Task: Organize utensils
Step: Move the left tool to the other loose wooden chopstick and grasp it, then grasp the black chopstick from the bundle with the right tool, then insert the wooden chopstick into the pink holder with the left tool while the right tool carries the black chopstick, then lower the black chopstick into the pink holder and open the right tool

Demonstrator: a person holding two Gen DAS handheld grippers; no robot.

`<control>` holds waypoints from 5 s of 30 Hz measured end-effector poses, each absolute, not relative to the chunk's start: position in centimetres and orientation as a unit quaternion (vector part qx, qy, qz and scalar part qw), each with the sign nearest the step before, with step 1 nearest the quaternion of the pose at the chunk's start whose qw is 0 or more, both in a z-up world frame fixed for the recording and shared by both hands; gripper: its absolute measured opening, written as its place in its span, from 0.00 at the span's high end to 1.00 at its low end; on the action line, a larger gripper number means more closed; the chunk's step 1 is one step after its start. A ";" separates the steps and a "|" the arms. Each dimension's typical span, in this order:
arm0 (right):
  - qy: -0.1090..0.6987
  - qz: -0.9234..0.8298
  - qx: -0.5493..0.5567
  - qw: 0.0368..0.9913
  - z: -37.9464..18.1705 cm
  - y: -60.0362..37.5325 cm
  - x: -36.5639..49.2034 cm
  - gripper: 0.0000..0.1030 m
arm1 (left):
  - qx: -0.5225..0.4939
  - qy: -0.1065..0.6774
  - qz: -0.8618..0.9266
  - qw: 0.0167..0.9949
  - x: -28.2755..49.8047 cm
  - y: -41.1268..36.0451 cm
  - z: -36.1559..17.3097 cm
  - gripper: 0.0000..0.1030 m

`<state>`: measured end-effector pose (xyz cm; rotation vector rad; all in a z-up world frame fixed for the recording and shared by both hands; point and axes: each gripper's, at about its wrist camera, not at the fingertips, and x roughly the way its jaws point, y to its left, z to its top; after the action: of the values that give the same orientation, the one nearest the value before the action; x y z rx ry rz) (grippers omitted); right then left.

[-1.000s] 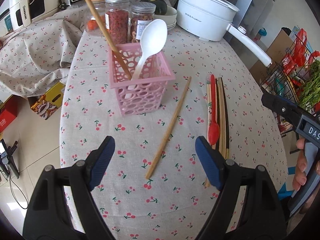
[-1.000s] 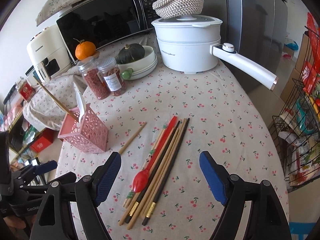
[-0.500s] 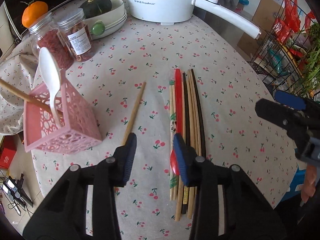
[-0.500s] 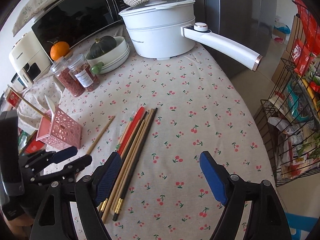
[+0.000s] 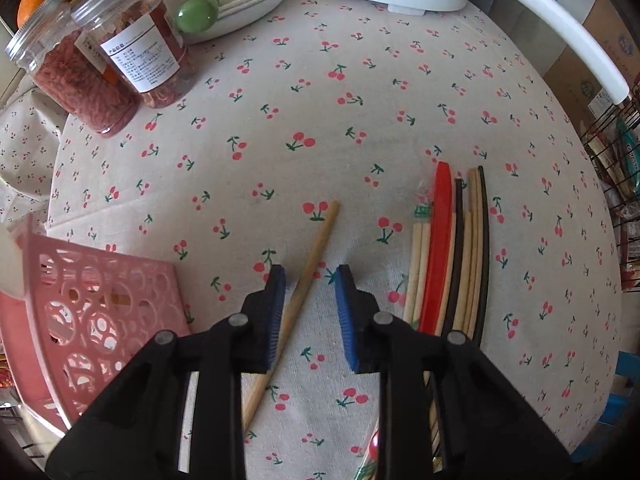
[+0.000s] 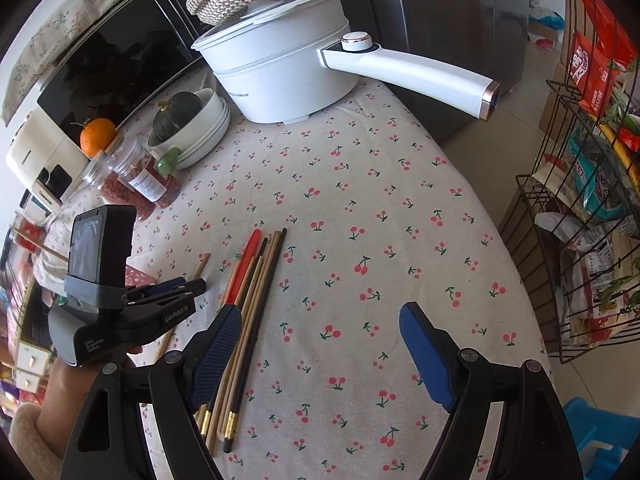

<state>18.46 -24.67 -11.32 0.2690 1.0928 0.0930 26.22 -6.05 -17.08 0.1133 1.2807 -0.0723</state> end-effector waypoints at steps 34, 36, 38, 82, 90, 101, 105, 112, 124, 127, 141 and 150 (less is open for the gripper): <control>0.600 0.006 0.088 0.795 -18.4 -19.5 22.6 0.19 | -0.069 0.507 -0.104 0.853 12.2 2.8 -8.9 0.94; 0.606 -0.002 0.083 0.791 -19.2 -19.0 23.0 0.19 | -0.074 0.507 -0.107 0.852 12.1 3.1 -8.8 0.94; 0.609 -0.010 0.076 0.789 -19.8 -18.6 23.3 0.18 | -0.079 0.507 -0.110 0.851 12.1 3.6 -8.6 0.94; 0.576 0.088 0.079 0.809 -16.4 -17.4 22.2 0.95 | -0.096 0.481 -0.103 0.866 11.0 6.0 -6.9 0.94; 0.481 0.156 0.073 0.860 -8.5 -16.8 16.8 0.95 | -0.092 0.404 -0.105 0.904 9.1 6.9 -2.1 0.94; 0.363 0.192 0.086 0.908 -1.5 -15.4 12.9 0.95 | -0.134 0.231 -0.076 0.961 6.8 10.1 3.9 0.94; 0.351 0.194 0.100 0.911 -0.7 -15.2 13.1 0.95 | -0.155 0.171 -0.053 0.972 6.8 11.1 4.7 0.94; 0.354 0.200 0.110 0.907 -0.9 -14.5 13.7 0.95 | -0.160 0.175 -0.020 0.971 9.8 11.6 2.7 0.94; 0.355 0.209 0.116 0.904 -1.2 -13.5 13.9 0.95 | -0.173 0.274 -0.014 0.946 14.9 11.9 -2.9 0.94; 0.351 0.217 0.123 0.903 -0.9 -13.3 13.9 0.95 | -0.174 0.296 -0.010 0.939 15.5 11.7 -3.7 0.91; 0.320 0.236 0.153 0.905 1.8 -11.1 14.6 0.94 | -0.164 0.344 0.017 0.924 12.4 12.7 -2.8 0.26; 0.304 0.233 0.161 0.909 2.8 -8.5 16.7 0.94 | -0.118 0.358 0.025 0.926 10.4 14.2 -3.0 0.21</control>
<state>16.73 -8.46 2.82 0.3328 0.6279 0.4805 10.41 14.17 -3.03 -0.2422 0.7335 0.0505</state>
